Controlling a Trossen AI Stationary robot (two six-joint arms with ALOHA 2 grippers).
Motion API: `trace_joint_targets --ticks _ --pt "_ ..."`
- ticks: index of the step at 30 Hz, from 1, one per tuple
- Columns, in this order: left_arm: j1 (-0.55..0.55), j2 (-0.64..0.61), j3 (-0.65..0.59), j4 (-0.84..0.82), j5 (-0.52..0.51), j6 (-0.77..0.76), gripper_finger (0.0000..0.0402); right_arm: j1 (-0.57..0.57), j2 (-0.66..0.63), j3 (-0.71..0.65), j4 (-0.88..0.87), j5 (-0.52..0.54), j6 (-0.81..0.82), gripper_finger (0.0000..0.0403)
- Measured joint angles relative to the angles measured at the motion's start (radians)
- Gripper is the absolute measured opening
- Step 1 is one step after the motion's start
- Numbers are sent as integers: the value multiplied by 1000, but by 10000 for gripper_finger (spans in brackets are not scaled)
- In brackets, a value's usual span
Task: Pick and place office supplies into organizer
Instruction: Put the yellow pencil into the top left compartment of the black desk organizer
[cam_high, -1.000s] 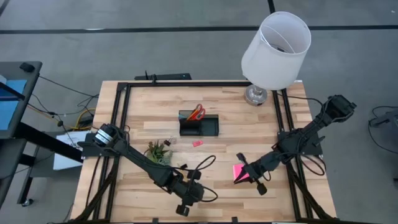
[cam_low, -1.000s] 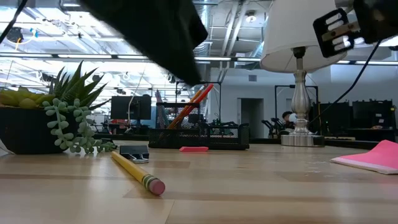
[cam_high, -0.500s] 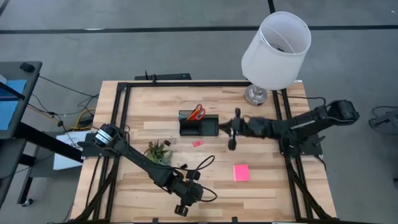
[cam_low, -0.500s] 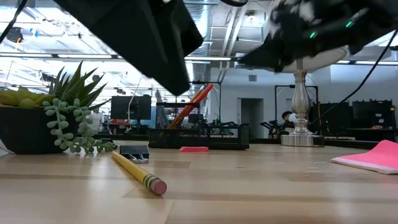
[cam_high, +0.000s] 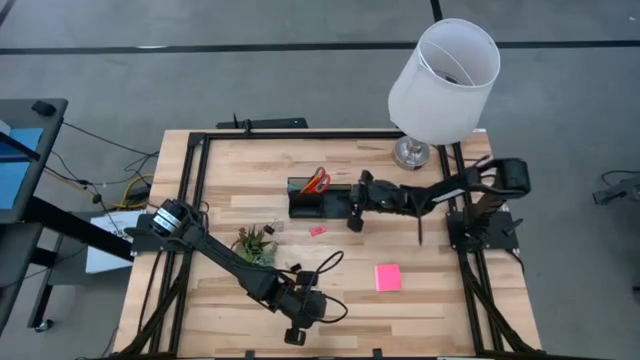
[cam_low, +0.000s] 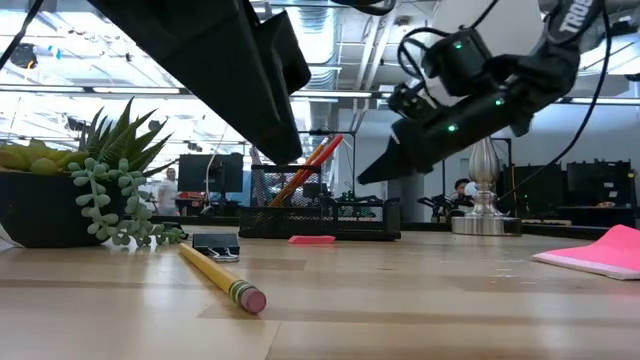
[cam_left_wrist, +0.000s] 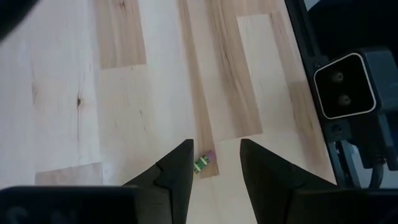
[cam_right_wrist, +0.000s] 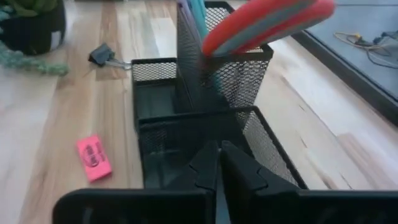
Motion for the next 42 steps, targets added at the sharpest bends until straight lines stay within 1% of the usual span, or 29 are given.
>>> trace_joint_targets --ticks 4,7,11,13,18,22,24,26,28,31,32,33,34,36,39,42 --pt "0 0 0 -10 0 -40 123 1 51 47 -15 -1 -2 39" --pt "0 0 0 -12 0 -53 123 3 66 80 -69 -2 -15 68" --pt "0 0 0 -15 0 -53 123 17 54 103 -185 19 -27 103" --pt "0 0 0 -17 0 -53 123 25 41 104 -195 26 -29 117" --pt "0 0 0 -16 -2 -54 123 38 27 105 -211 23 -93 149" --pt "0 0 0 -16 -5 -69 123 43 26 105 -294 23 -97 171" --pt "0 0 0 -16 -6 -76 123 52 24 107 -315 47 -96 166" --pt "0 0 0 -16 -6 -77 123 63 24 107 -320 106 -98 142" --pt "0 0 0 -16 -6 -77 123 69 25 105 -309 145 -119 104" --pt "0 0 0 -16 -6 -79 123 66 25 105 -276 152 -154 39" --pt "0 0 0 -16 -6 -79 123 66 25 105 -271 156 -156 21" --pt "0 0 0 -16 -7 -79 123 66 25 105 -265 156 -156 12" --pt "0 0 0 -16 -7 -79 123 65 25 105 -259 156 -145 9" --pt "0 0 0 -16 -7 -79 123 62 25 105 -261 152 -106 21" --pt "0 0 0 -16 -7 -80 123 55 26 105 -267 151 -93 60" --pt "0 0 0 -16 -7 -80 123 48 26 105 -267 151 -115 99"
